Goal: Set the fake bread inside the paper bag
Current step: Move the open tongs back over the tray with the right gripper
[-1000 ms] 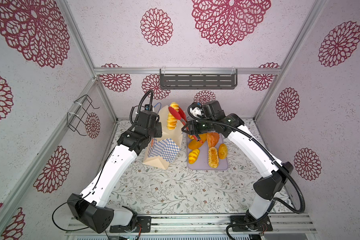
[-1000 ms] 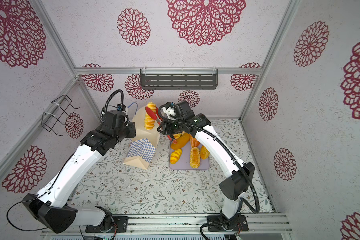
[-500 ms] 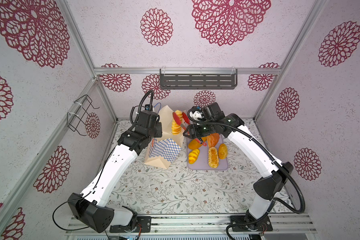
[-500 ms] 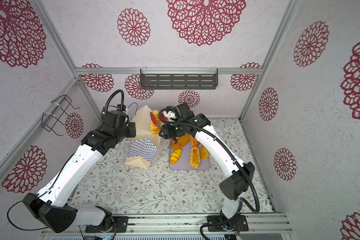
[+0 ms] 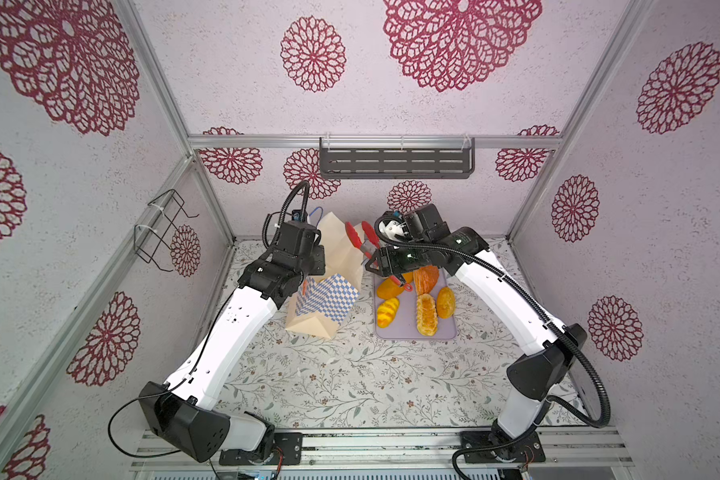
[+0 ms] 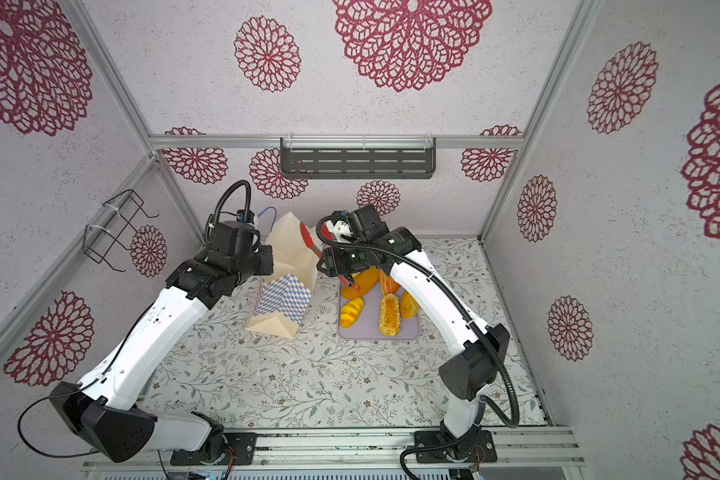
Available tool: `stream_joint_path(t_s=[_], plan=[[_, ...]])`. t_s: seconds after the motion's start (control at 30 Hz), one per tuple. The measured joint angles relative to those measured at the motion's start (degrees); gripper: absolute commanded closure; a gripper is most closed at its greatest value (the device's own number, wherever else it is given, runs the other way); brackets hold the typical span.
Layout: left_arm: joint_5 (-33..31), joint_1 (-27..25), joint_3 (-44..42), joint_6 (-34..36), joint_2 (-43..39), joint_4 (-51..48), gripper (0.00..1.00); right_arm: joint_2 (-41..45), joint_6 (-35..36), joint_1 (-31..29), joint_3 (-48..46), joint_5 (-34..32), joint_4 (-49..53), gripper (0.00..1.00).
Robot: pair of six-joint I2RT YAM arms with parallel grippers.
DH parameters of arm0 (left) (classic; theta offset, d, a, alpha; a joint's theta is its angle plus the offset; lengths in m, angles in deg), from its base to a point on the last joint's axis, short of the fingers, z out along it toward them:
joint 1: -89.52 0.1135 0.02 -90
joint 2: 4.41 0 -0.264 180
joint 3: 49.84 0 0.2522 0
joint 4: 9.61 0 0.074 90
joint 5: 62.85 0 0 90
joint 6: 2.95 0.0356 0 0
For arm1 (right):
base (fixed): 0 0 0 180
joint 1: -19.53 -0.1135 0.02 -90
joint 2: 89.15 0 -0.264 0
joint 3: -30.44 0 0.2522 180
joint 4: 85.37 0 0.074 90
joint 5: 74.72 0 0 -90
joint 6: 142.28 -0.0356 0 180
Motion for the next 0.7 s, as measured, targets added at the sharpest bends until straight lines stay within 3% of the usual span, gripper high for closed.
stream_joint_path(t_s=[0.27,0.5,0.7], plan=[[-0.07,0.0,0.0,0.0,0.11,0.02,1.0,5.14,-0.87,5.11,-1.64,-0.48,-2.29,0.44],[-0.15,0.0,0.0,0.02,0.11,0.02,1.0,17.33,-3.45,15.85,-13.62,-0.22,-5.16,0.46],[-0.04,0.02,-0.02,0.07,0.11,0.09,1.0,21.4,-4.13,21.79,-24.83,-1.53,-2.75,0.48]])
